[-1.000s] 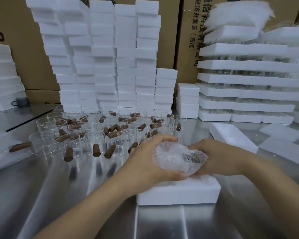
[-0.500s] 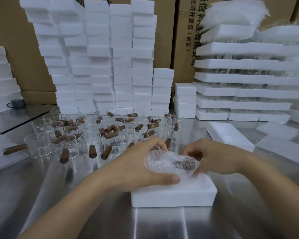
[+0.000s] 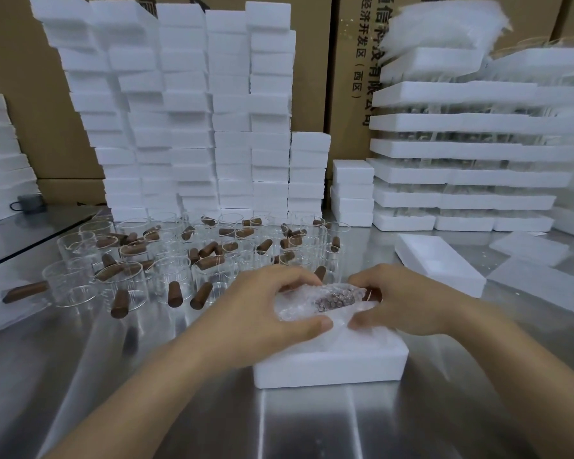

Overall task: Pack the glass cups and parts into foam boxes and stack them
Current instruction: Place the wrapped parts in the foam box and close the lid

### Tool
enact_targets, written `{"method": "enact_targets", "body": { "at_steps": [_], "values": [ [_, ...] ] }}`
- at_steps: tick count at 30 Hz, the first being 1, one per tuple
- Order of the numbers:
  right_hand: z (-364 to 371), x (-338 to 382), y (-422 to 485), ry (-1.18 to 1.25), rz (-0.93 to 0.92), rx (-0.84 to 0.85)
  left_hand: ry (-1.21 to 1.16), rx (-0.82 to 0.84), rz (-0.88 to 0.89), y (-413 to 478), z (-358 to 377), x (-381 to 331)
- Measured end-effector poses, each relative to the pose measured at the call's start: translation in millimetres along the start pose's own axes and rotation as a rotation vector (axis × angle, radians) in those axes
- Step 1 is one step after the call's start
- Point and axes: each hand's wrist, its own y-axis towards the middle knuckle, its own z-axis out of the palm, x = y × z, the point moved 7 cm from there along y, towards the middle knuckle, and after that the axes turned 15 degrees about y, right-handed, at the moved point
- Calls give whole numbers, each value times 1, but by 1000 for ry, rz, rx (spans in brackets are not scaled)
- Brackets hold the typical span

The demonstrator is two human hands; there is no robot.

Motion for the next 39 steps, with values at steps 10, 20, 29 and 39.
{"method": "enact_targets", "body": {
  "at_steps": [10,20,29,39],
  "values": [
    [1,0,1,-26,10,-21,144,32,72,-1,10,-4],
    [-1,-3,3,3,3,-54,-72,99,36,-3,27,-1],
    [-59,-18,-13,298,12,-402,-534,-260,-254,8,-15,30],
    [-77,-89,-31,-186,531,-623,31,-81,-275,1,-6,30]
  ]
}}
